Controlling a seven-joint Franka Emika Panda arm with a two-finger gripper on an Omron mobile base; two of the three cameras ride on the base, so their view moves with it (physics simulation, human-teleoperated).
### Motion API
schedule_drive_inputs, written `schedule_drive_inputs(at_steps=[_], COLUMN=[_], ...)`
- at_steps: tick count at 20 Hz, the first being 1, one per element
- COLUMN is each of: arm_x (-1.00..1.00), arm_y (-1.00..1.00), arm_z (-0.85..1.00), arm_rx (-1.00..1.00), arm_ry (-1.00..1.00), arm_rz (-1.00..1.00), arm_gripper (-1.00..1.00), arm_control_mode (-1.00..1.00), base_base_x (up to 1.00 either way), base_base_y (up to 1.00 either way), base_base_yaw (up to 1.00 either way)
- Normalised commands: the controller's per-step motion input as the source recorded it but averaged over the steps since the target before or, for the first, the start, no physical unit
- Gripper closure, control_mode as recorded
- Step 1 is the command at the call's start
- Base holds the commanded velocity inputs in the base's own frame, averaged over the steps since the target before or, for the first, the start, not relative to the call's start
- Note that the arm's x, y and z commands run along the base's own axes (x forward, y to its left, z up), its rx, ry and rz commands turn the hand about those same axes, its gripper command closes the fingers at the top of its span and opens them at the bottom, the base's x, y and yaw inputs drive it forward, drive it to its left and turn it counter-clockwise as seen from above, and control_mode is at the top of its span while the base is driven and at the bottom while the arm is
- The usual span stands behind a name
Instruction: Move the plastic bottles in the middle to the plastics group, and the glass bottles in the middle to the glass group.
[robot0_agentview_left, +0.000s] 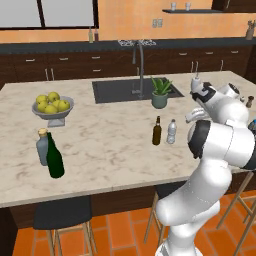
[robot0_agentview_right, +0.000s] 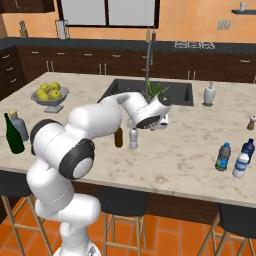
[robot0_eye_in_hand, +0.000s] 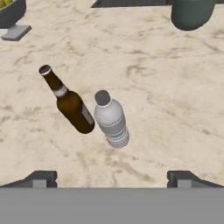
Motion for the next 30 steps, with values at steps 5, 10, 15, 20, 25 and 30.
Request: schedule_drive_inputs(at_steps=[5, 10, 15, 20, 25, 30], arm_x=[0.22, 0.27, 0.21, 0.24, 0.07, 0.22], arm_y=[0.49, 0.53, 0.34, 0.14, -0.19, -0.17], arm_z=[0.03, 0.0, -0.06, -0.29, -0.27, -0.26], arm_rx=[-0.01, -0.01, -0.05, -0.13, -0.18, -0.08], arm_ry=[0.0, 0.05, 0.21, 0.04, 0.0, 0.0], arm_rz=[0.0, 0.0, -0.01, 0.0, 0.0, -0.02], arm_gripper=[-1.0, -1.0, -1.0, -1.0, -1.0, -1.0], arm_control_mode=[-1.0, -1.0, -1.0, -1.0, -1.0, -1.0], base_base_x=[0.0, 0.0, 0.0, 0.0, 0.0, 0.0], base_base_y=[0.0, 0.0, 0.0, 0.0, 0.0, 0.0], base_base_yaw=[0.0, 0.0, 0.0, 0.0, 0.0, 0.0])
